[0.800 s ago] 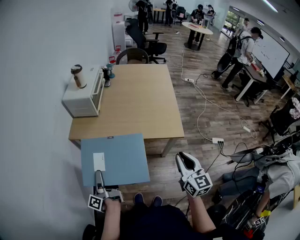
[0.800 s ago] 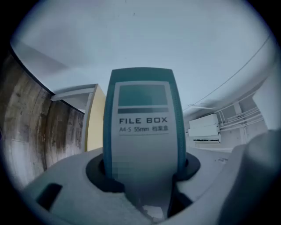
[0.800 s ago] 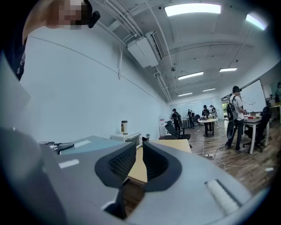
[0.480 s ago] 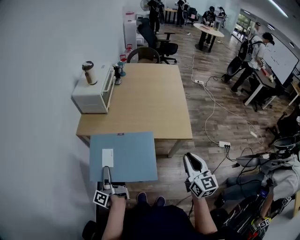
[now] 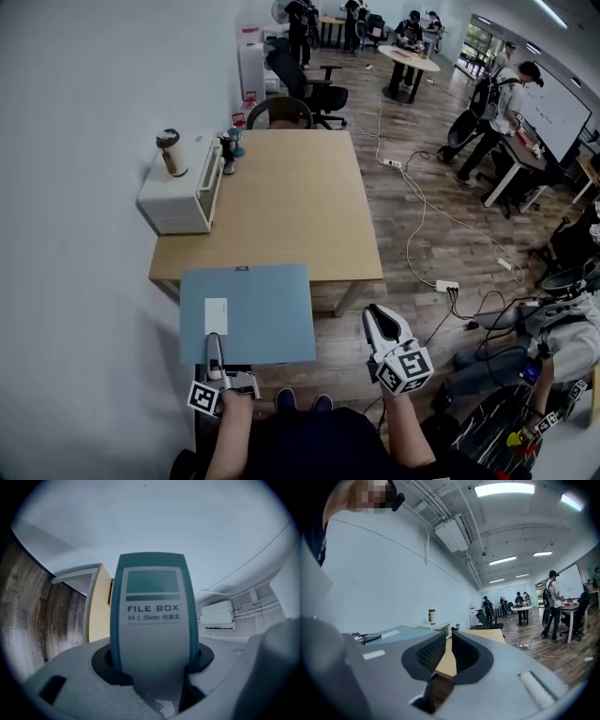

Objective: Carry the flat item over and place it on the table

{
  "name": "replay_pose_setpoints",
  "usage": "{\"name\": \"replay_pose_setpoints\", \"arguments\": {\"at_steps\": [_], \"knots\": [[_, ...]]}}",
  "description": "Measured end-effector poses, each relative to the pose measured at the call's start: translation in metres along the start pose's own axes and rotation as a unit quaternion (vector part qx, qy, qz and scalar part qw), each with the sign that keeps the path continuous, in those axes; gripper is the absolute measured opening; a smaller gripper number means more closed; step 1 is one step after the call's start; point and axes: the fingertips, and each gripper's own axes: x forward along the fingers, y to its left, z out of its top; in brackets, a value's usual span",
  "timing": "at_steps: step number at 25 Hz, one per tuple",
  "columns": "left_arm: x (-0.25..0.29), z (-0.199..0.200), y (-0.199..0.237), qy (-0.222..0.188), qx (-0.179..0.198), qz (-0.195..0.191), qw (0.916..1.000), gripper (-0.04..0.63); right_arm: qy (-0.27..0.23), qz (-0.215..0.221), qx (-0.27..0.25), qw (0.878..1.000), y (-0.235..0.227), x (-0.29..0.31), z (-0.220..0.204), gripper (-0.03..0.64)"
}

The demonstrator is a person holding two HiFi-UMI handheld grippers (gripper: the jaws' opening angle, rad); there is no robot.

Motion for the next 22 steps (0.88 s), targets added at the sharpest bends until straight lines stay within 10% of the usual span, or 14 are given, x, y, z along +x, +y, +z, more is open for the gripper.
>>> {"name": "replay_pose_setpoints", "arguments": {"at_steps": [22], "knots": [[0.057,0.037,0.020,0.034,-0.006,-0.002,0.9994,0.255,0.010,-0.027,-0.019,0.999,0.007,0.061,-0.011,0.000]]}}
